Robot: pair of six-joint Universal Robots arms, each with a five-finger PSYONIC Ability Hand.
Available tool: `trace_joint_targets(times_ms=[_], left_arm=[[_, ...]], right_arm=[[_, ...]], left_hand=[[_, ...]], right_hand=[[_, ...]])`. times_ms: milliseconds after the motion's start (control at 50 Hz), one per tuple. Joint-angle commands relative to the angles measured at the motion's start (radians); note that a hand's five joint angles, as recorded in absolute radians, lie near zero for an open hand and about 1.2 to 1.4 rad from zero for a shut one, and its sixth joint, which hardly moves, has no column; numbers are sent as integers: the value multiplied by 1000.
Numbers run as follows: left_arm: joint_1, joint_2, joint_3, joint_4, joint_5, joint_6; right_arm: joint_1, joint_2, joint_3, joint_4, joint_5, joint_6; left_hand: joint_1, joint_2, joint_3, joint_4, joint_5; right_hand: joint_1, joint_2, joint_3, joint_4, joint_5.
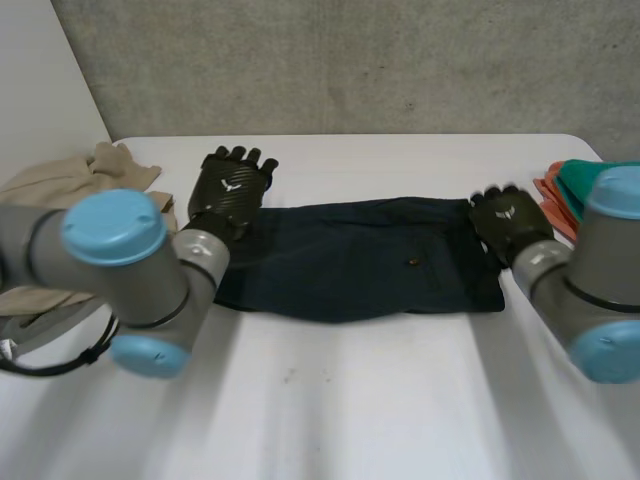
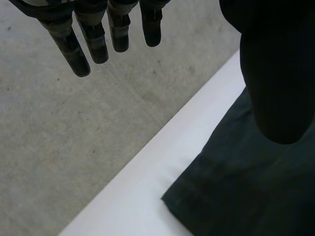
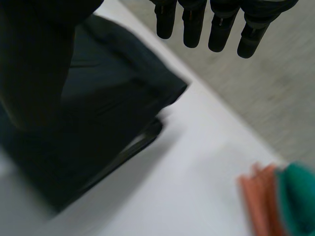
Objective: Fold the laundry.
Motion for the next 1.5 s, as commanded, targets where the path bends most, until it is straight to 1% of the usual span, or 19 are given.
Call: trace_joint_targets(times_ms=[20, 120, 200, 300, 340, 400, 420, 520, 620, 720, 740, 760, 780, 800, 920, 1000, 1160, 1360, 1500], left_arm=[[2, 153, -159, 2, 19, -211], [-4, 159, -176, 2, 21, -255], [-6, 152, -178, 2, 21, -255], [-6, 159, -183, 2, 19, -255], [-4, 165, -183, 1, 19, -257], [-4, 184, -190, 1, 18, -257], [-2, 191, -193, 1, 19, -257], [-1, 218, -204, 1, 18, -260], [2, 228, -209, 1, 18, -262], [2, 235, -215, 1, 15, -262], [2, 238, -218, 1, 16, -262], [2, 239, -219, 1, 16, -262], [2, 239, -221, 1, 16, -262], [2, 239, -221, 2, 18, -262], [2, 239, -224, 2, 18, -262], [2, 238, -225, 1, 21, -262], [-2, 239, -235, 1, 21, -262], [-4, 238, -236, 1, 21, -262], [-6, 236, -238, 2, 21, -262]], right_arm=[[-72, -28, 95, 105, -125, 52], [-67, 30, 94, 39, -124, 49], [-70, 76, 80, -19, -99, 33], [-75, 37, 97, -50, -7, -13], [-93, -37, 120, -62, 17, -46], [-121, -100, 143, -59, 24, -121], [-132, -130, 155, -60, 31, -193], [-121, -142, 146, -73, 36, -344], [-35, -138, 112, -79, 37, -315], [29, -137, 88, -80, 21, -209], [29, -137, 85, -74, 27, -195], [29, -137, 83, -70, 28, -184], [29, -135, 89, -61, 31, -168], [28, -135, 95, -57, 31, -160], [14, -135, 143, -22, -2, -120], [-85, -132, 172, -22, -30, -114], [-152, -48, 177, -36, -130, -105], [-181, 15, 161, -83, -145, -62], [-184, 47, 152, -125, -170, -57]], left_hand=[[-15, -34, -41, -28, -48], [-15, -34, -41, -28, -48], [-15, -34, -41, -28, -48], [-15, -34, -41, -28, -48], [-15, -34, -41, -28, -48], [-15, -34, -41, -28, -48], [-15, -34, -41, -28, -48], [-15, -34, -41, -28, -48], [-15, -34, -41, -28, -48], [-15, -34, -41, -28, -48], [-15, -34, -41, -28, -48], [-15, -34, -41, -28, -48], [-15, -34, -41, -28, -48], [-15, -34, -41, -28, -48], [-15, -34, -41, -28, -48], [-15, -34, -41, -28, -48], [-15, -34, -41, -28, -48], [-15, -34, -41, -28, -48], [-15, -34, -41, -28, -48]], right_hand=[[52, 60, 63, 61, 56], [327, 335, 338, 336, 331], [1167, 1175, 1179, 1176, 1172], [1169, 1178, 1181, 1178, 1174], [1169, 1178, 1181, 1178, 1174], [1169, 1178, 1181, 1178, 1174], [1169, 1178, 1181, 1178, 1174], [1169, 1178, 1181, 1178, 1174], [1169, 1178, 1181, 1178, 1174], [1169, 1178, 1181, 1178, 1174], [938, 946, 949, 947, 942], [590, 598, 601, 599, 594], [46, 54, 57, 55, 50], [31, 40, 43, 41, 36], [55, 63, 66, 64, 59], [93, 101, 104, 102, 97], [231, 239, 242, 240, 235], [298, 307, 310, 307, 303], [495, 503, 506, 504, 499]])
